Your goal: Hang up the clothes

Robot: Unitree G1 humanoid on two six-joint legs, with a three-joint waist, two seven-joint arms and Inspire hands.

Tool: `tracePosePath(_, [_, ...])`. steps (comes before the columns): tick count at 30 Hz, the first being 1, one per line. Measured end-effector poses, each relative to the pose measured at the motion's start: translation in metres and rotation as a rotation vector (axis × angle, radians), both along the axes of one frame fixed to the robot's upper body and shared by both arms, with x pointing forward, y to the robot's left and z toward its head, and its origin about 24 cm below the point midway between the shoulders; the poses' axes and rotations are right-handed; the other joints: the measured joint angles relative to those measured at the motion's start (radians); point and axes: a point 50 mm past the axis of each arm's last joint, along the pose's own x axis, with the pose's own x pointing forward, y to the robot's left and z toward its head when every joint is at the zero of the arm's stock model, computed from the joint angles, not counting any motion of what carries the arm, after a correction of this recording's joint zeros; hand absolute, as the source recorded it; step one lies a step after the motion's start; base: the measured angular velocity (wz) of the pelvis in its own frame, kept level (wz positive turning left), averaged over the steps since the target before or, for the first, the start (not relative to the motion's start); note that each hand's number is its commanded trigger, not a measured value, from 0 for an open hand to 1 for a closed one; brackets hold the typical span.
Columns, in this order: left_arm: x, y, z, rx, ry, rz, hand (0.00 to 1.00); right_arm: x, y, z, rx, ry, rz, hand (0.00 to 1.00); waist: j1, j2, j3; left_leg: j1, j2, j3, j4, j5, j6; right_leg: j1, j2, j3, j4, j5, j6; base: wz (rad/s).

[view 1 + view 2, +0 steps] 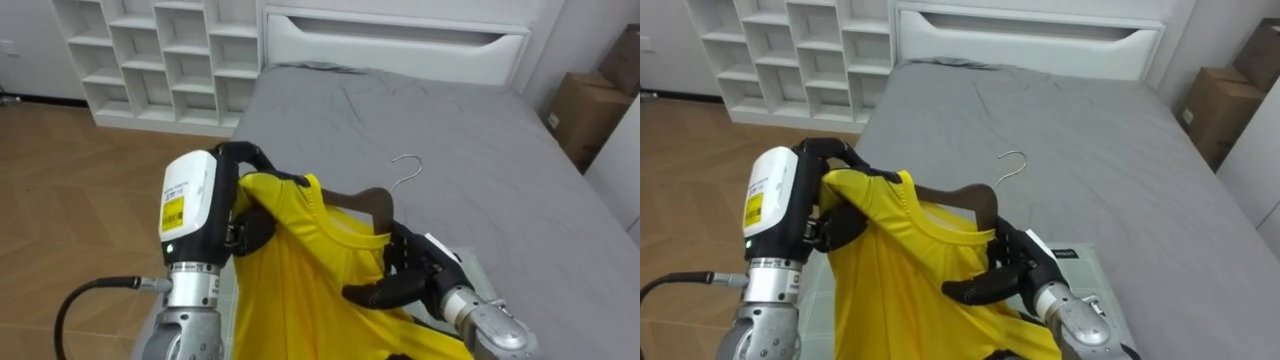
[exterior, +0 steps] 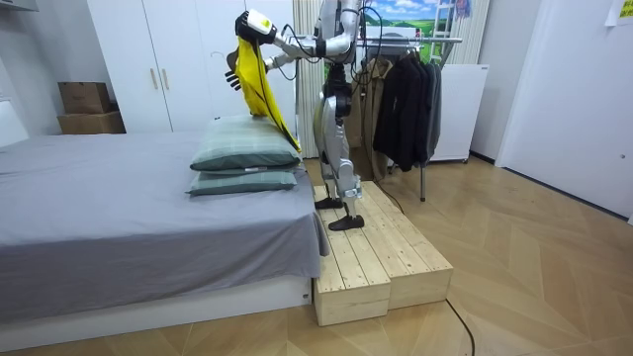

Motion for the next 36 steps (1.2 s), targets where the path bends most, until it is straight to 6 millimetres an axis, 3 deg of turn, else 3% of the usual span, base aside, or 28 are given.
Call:
tracePosePath(1, [0.0, 0.0, 0.0, 0.0, 0.0, 0.0, 1.0, 0.003, 0.001, 0.002, -0.001, -0.001, 0.001, 0.48, -0.001, 0.0, 0.001, -0.001, 0.0, 0.0, 0.0, 0.0, 0.0, -0.001, 0.001, 0.0, 0.0, 0.0, 0.0, 0.0])
tracePosePath(4, [0.0, 0.0, 0.0, -0.001, -0.002, 0.002, 1.0, 0.011, 0.002, 0.008, -0.008, -0.013, -0.002, 0.53, -0.002, 0.0, 0.0014, -0.002, 0.0, -0.001, 0.0, 0.0, 0.0, -0.001, 0.002, -0.001, -0.001, -0.001, 0.0, 0.0])
tracePosePath(5, [0.0, 0.001, 0.0, -0.002, -0.005, 0.006, 1.0, 0.012, 0.001, 0.009, -0.011, -0.02, -0.01, 0.67, -0.001, 0.0, 0.0014, -0.002, -0.001, -0.002, 0.0, 0.0, 0.0, -0.001, 0.002, -0.002, -0.001, -0.002, 0.0, 0.0])
tracePosePath(7, [0.0, 0.003, 0.001, -0.004, -0.011, 0.017, 1.0, 0.013, -0.001, 0.01, -0.016, -0.024, -0.019, 0.82, -0.001, 0.0, 0.0016, -0.003, -0.001, -0.004, 0.0, 0.0, 0.0, -0.001, 0.003, -0.003, -0.001, -0.002, 0.001, 0.0])
tracePosePath(8, [0.0, 0.005, 0.002, -0.004, -0.017, 0.024, 1.0, 0.013, -0.002, 0.01, -0.02, -0.024, -0.025, 1.0, -0.001, 0.0, 0.0017, -0.004, -0.002, -0.004, 0.0, 0.0, 0.0, -0.001, 0.003, -0.003, -0.001, -0.003, 0.002, 0.0])
tracePosePath(36, [-0.001, 0.002, 0.001, -0.008, -0.023, 0.029, 1.0, 0.014, -0.005, 0.011, 0.018, -0.022, -0.074, 1.0, -0.008, 0.004, 0.0025, -0.001, -0.008, -0.016, 0.001, 0.0, 0.0, 0.001, -0.001, -0.013, 0.002, -0.004, 0.004, 0.01])
